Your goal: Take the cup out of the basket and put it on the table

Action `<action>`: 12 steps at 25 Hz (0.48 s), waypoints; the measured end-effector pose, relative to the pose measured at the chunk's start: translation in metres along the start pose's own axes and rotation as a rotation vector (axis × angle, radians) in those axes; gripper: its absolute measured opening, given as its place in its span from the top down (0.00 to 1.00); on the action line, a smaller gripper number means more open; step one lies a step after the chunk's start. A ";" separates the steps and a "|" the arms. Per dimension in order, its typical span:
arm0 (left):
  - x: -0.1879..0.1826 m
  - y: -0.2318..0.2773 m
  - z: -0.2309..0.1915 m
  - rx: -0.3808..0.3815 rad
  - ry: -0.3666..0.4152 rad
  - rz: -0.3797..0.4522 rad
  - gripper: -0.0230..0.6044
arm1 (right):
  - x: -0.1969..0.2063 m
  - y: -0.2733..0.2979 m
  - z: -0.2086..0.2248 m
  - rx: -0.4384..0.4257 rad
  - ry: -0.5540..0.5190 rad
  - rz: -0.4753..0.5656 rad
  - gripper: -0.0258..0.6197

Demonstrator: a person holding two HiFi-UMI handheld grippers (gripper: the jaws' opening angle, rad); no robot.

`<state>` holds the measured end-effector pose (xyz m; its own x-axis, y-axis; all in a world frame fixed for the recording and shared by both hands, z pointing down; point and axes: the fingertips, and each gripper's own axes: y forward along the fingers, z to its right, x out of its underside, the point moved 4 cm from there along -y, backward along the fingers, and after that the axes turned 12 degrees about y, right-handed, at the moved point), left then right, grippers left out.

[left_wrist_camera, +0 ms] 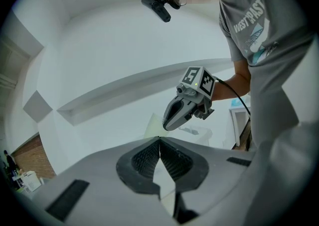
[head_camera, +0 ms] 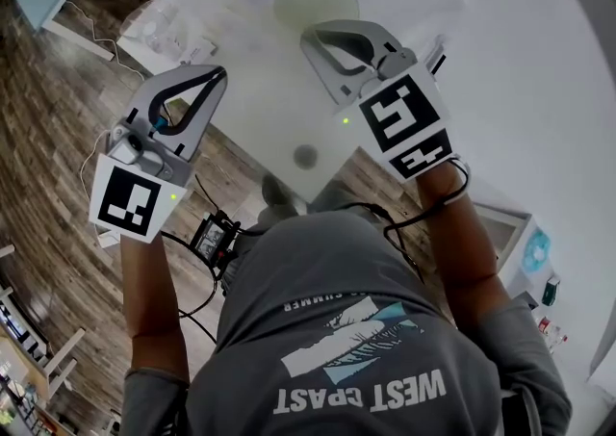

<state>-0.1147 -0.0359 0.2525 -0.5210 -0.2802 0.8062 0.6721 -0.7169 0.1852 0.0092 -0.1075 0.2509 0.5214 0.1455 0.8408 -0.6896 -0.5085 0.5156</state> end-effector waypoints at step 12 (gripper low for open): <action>0.020 -0.025 0.009 -0.042 -0.029 -0.026 0.95 | 0.010 0.022 -0.065 -0.133 -0.032 -0.027 0.91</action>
<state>-0.1369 -0.0178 0.2692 -0.5222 -0.2428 0.8175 0.6355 -0.7500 0.1833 -0.0329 -0.0623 0.2812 0.5548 0.1298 0.8218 -0.7344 -0.3877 0.5570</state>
